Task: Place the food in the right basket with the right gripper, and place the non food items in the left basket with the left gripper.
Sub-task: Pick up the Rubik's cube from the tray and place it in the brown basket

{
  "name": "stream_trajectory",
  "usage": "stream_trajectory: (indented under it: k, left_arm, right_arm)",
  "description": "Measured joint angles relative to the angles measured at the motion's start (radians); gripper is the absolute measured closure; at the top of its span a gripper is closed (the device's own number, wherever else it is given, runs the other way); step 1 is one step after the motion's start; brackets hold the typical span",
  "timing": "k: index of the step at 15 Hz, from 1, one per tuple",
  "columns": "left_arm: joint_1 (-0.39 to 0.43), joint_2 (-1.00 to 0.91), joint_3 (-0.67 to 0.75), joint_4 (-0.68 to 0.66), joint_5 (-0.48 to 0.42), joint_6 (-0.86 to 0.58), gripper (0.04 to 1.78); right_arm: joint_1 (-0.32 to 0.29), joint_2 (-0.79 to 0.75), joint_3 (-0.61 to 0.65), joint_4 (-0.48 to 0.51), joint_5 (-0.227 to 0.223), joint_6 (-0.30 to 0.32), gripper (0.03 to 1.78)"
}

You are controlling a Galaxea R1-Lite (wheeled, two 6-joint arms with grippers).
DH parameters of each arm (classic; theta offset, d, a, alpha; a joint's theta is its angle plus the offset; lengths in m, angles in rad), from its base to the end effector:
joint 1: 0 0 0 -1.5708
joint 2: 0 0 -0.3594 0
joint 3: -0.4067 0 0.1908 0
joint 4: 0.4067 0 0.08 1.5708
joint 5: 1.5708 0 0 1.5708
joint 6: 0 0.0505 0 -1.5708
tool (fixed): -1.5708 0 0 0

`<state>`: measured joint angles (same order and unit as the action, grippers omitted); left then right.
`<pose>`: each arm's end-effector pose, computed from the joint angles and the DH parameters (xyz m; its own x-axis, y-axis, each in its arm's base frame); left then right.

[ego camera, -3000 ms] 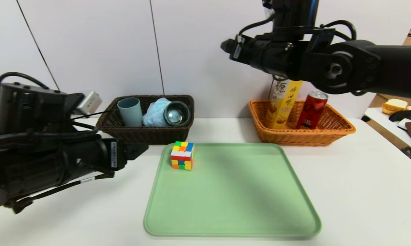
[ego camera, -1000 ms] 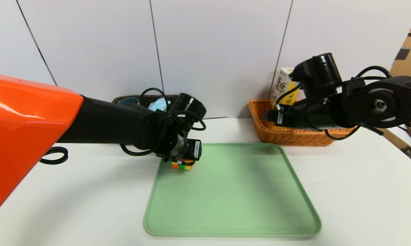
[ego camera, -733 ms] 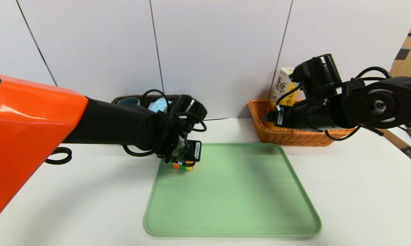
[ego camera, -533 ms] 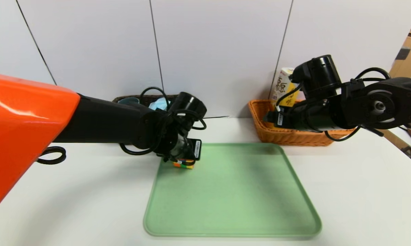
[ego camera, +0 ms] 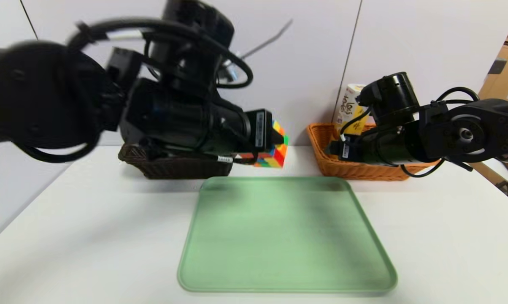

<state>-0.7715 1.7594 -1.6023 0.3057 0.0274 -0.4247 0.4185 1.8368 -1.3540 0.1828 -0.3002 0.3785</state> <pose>0.2655 -0.2563 0.3419 0.6603 -0.6040 -0.4463 0.4871 0.7968 -0.3576 0.3584 0.1431 0.2531 0.8067 0.0352 -0.5899 0.0452 0.9916 0.1210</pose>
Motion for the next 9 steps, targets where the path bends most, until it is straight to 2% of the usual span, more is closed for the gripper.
stream_trajectory:
  k: [1, 4, 9]
  left_arm:
    - [0.002, -0.028, -0.032, 0.001, 0.006, -0.003, 0.87]
    - [0.081, -0.065, -0.105, -0.004, 0.139, 0.033, 0.88]
    - [0.317, -0.020, -0.135, -0.042, 0.173, 0.082, 0.88]
  right_arm:
    - [0.000, 0.000, 0.004, 0.000, 0.000, 0.000, 0.12]
    - [0.000, 0.001, 0.011, 0.000, 0.000, 0.000, 0.12]
    - [0.006, 0.001, 0.013, 0.000, 0.000, -0.001, 0.12]
